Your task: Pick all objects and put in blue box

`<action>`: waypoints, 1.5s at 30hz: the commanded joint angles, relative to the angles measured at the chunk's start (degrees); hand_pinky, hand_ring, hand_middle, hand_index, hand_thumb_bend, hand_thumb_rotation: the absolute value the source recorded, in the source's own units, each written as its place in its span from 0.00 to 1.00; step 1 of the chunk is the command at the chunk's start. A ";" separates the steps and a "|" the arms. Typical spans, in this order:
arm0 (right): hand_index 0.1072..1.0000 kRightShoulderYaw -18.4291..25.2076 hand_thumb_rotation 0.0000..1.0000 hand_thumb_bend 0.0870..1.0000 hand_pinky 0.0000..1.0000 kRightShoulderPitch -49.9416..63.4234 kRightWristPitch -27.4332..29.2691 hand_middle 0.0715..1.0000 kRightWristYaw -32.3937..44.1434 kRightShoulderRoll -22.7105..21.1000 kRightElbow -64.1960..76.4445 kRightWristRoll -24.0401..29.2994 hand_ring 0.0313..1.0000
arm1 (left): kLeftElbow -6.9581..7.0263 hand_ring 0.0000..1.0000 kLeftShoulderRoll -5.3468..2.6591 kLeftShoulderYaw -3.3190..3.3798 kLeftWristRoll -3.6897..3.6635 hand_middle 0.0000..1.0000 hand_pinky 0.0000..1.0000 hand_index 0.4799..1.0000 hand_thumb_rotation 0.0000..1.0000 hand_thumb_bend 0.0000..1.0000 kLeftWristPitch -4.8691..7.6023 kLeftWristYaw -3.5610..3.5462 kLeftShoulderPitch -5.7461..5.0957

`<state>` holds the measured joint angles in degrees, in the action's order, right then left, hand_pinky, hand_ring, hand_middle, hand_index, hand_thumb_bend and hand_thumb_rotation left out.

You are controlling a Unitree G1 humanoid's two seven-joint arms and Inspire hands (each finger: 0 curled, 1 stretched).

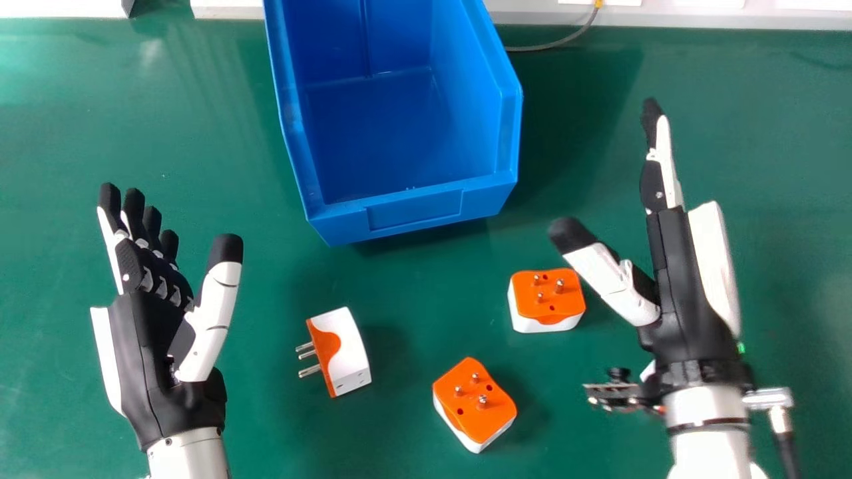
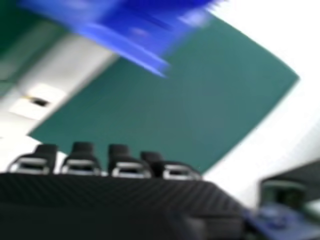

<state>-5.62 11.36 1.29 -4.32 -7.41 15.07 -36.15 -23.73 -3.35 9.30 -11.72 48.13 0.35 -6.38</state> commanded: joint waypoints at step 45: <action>0.99 -4.29 0.42 0.99 0.97 -7.67 -33.03 1.00 51.19 -9.91 8.90 -40.21 1.00 | 1.82 1.00 -1.82 0.51 -1.13 1.00 1.00 1.00 0.39 0.67 0.70 -0.64 -0.50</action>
<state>-10.52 4.85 -31.17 46.52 -16.71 23.92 -75.05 -23.03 -3.38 9.84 -13.02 48.09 -0.13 -6.25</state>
